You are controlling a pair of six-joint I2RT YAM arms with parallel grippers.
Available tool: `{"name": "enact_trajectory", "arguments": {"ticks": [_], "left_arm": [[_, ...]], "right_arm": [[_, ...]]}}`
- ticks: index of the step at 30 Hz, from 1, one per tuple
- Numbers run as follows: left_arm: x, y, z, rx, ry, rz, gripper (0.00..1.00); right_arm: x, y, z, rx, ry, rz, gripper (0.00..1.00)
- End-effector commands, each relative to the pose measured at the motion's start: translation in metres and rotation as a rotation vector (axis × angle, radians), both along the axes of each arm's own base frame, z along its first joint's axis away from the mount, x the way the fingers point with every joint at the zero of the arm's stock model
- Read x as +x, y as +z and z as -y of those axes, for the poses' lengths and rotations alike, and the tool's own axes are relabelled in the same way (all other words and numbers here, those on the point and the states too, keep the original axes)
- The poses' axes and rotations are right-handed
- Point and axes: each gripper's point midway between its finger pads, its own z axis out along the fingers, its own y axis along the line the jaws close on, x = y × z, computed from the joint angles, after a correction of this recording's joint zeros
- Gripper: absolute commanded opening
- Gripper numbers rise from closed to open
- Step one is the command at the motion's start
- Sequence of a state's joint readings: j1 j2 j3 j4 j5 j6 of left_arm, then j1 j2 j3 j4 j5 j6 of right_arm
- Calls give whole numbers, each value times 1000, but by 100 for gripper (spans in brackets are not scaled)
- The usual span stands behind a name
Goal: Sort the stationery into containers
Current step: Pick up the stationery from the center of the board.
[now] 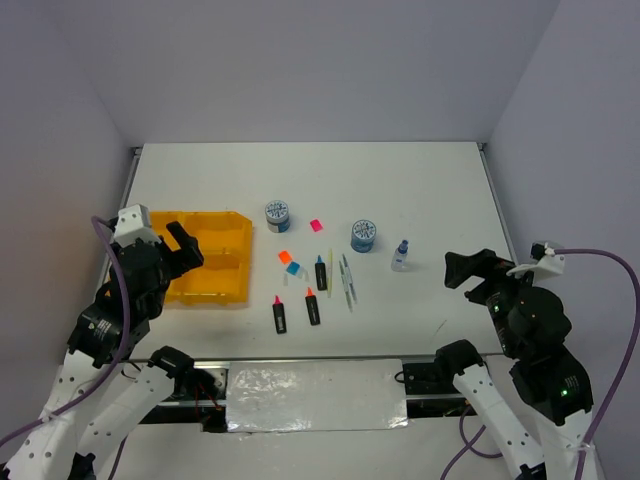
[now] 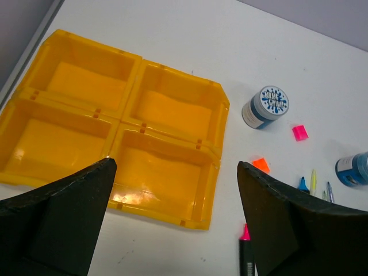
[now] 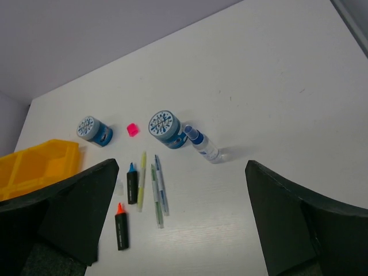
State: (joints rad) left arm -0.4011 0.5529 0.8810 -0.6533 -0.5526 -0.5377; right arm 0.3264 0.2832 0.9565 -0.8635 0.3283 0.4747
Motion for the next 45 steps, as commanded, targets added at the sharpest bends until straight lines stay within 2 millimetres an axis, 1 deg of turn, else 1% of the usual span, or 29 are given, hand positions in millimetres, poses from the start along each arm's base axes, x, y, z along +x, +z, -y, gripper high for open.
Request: {"name": "enact_trajectory", "arguments": {"ticks": [1, 3, 4, 6, 7, 8, 9, 10, 11, 12, 14, 15, 17, 18, 19, 20, 21, 22, 23, 24, 25, 26, 27, 28, 29, 30, 37, 41, 45], "left_arm": [[4, 7, -10, -34, 94, 43, 99], [5, 8, -10, -37, 98, 38, 99], [9, 6, -7, -44, 98, 19, 99], [15, 7, 5, -80, 63, -2, 99], [24, 0, 14, -81, 42, -42, 99], [31, -2, 25, -102, 12, -60, 99], [37, 6, 30, -122, 10, -63, 99], [51, -9, 39, -121, 16, -133, 99], [61, -10, 47, -128, 1, -144, 99], [77, -20, 60, -126, -20, -193, 99], [98, -26, 76, -114, -60, -219, 99], [120, -30, 91, -105, -91, -236, 99], [141, -35, 105, -93, -121, -257, 99], [158, -22, 114, -100, -139, -227, 99], [174, -45, 123, -72, -152, -288, 99], [183, -50, 129, -63, -165, -305, 99], [204, -58, 139, -33, -190, -330, 99], [212, -65, 148, -27, -218, -358, 99], [219, -71, 149, -10, -218, -383, 99], [235, -60, 157, -4, -236, -363, 100], [241, -88, 164, 14, -253, -438, 99], [253, -78, 170, 7, -266, -418, 99], [258, -103, 175, 23, -273, -477, 99], [258, -110, 176, 26, -277, -507, 99], [263, -109, 180, 20, -280, -503, 99], [264, -121, 180, 22, -268, -528, 99], [262, -145, 180, 17, -253, -568, 99], [253, -164, 174, 37, -233, -605, 99], [251, -176, 178, 42, -246, -622, 99]], "right_arm": [[-7, 7, -1, 35, 9, 41, 100], [-5, 6, -7, 51, 36, 61, 100], [-6, 6, -16, 64, 91, 76, 100], [-2, 3, -30, 94, 156, 110, 100], [-2, 2, -42, 108, 218, 117, 100], [3, -3, -50, 118, 250, 121, 100], [4, -6, -56, 131, 274, 108, 100], [6, -10, -61, 136, 294, 92, 100], [11, -17, -65, 134, 307, 59, 100], [12, -20, -71, 133, 335, 40, 100], [16, -27, -77, 123, 365, 9, 100], [19, -32, -80, 116, 375, -17, 100], [22, -35, -84, 113, 392, -34, 100], [23, -38, -87, 108, 407, -48, 100], [23, -40, -88, 105, 413, -52, 100], [22, -42, -89, 102, 418, -57, 100], [23, -44, -89, 94, 421, -63, 100], [23, -46, -89, 91, 423, -70, 100], [22, -49, -89, 88, 421, -79, 100], [22, -52, -88, 81, 421, -85, 100], [22, -54, -88, 78, 422, -91, 100], [22, -57, -88, 68, 427, -100, 100], [22, -59, -88, 64, 426, -107, 100], [22, -62, -88, 59, 426, -113, 100], [22, -65, -87, 52, 428, -120, 100], [22, -67, -87, 47, 427, -125, 100], [27, -76, -92, 37, 449, -145, 100], [32, -80, -98, 46, 469, -158, 100], [35, -86, -101, 50, 477, -173, 100]]}}
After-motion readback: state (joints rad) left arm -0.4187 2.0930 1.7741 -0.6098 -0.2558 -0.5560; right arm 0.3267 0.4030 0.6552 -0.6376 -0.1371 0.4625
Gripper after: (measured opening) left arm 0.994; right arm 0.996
